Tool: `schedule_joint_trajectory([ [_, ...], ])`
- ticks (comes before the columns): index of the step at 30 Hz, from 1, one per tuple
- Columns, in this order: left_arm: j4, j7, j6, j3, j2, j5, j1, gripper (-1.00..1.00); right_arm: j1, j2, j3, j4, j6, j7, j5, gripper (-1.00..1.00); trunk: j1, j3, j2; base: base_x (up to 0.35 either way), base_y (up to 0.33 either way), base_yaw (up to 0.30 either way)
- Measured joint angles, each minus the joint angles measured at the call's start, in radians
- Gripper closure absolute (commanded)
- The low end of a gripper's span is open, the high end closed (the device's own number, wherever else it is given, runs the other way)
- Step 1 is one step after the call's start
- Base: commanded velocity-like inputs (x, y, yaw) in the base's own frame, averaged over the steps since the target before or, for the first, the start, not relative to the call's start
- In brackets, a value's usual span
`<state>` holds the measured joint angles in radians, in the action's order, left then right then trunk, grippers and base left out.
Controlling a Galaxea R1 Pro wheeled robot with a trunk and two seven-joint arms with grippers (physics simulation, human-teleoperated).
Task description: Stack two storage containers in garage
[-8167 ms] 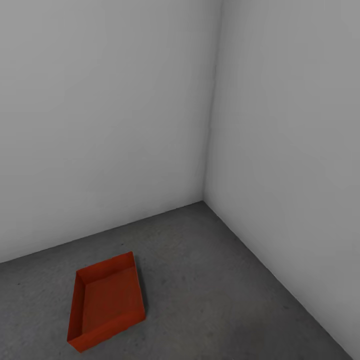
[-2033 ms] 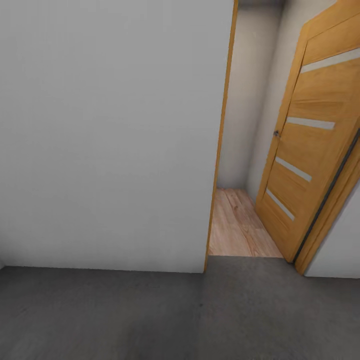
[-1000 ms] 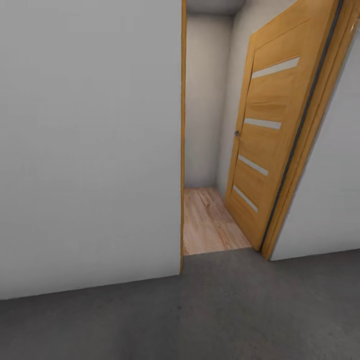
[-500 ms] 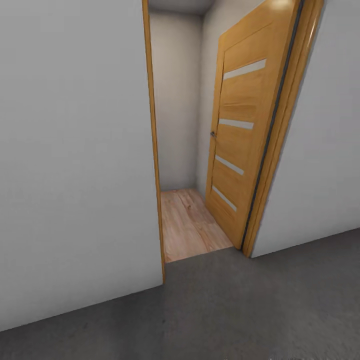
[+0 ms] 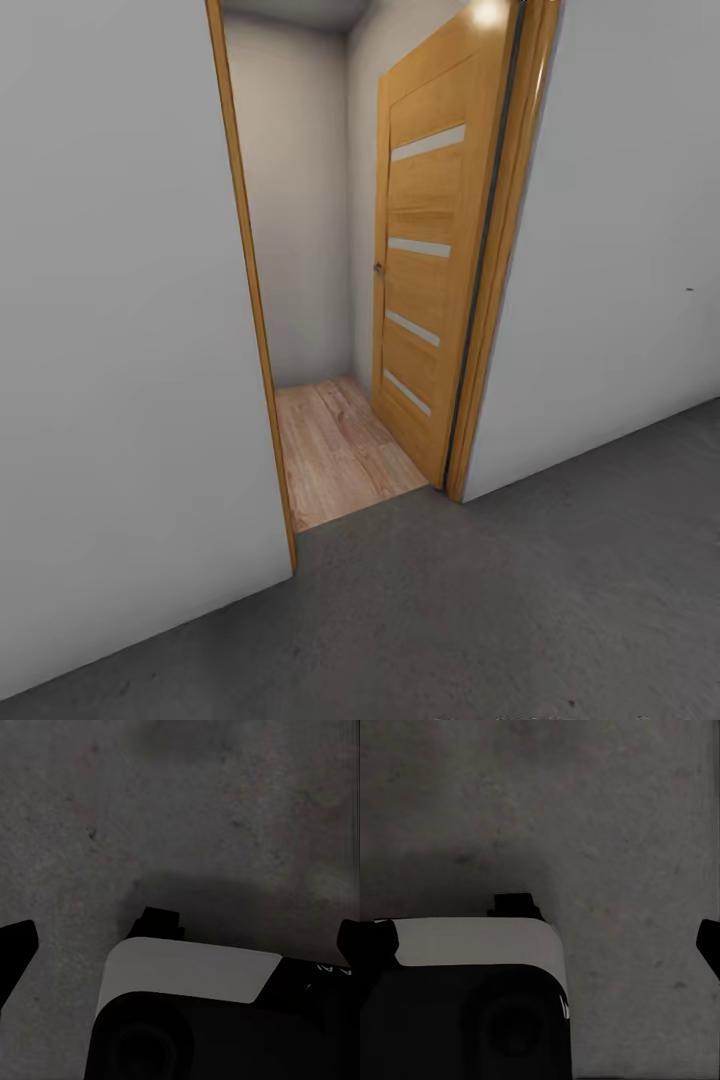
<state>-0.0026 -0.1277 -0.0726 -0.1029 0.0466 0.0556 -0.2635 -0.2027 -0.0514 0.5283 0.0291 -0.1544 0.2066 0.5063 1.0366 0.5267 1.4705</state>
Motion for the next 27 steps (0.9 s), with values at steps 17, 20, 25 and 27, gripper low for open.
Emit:
schedule_joint_trajectory([
  [17,0.000,0.004,0.000,0.000,0.000,0.000,0.000,-1.00,0.000,0.000,0.000,0.000,0.000,0.000,0.000,-1.00,0.000,0.000,0.000,0.184,-0.130,-0.287],
  [20,0.000,0.004,0.000,0.000,0.000,0.000,0.000,-1.00,0.000,0.000,0.000,0.000,0.000,0.000,0.000,-1.00,0.000,0.000,0.000,0.210,-0.151,-0.287],
  [25,0.000,0.004,0.000,0.000,-0.001,0.000,0.000,-1.00,0.000,0.000,0.000,0.000,0.000,0.000,0.000,-1.00,0.000,0.000,0.000,0.224,-0.150,-0.287],
  [27,0.000,0.004,0.000,0.000,-0.001,0.000,0.000,-1.00,0.000,0.000,0.000,0.000,0.000,0.000,0.000,-1.00,0.000,0.000,0.000,0.239,-0.150,-0.287],
])
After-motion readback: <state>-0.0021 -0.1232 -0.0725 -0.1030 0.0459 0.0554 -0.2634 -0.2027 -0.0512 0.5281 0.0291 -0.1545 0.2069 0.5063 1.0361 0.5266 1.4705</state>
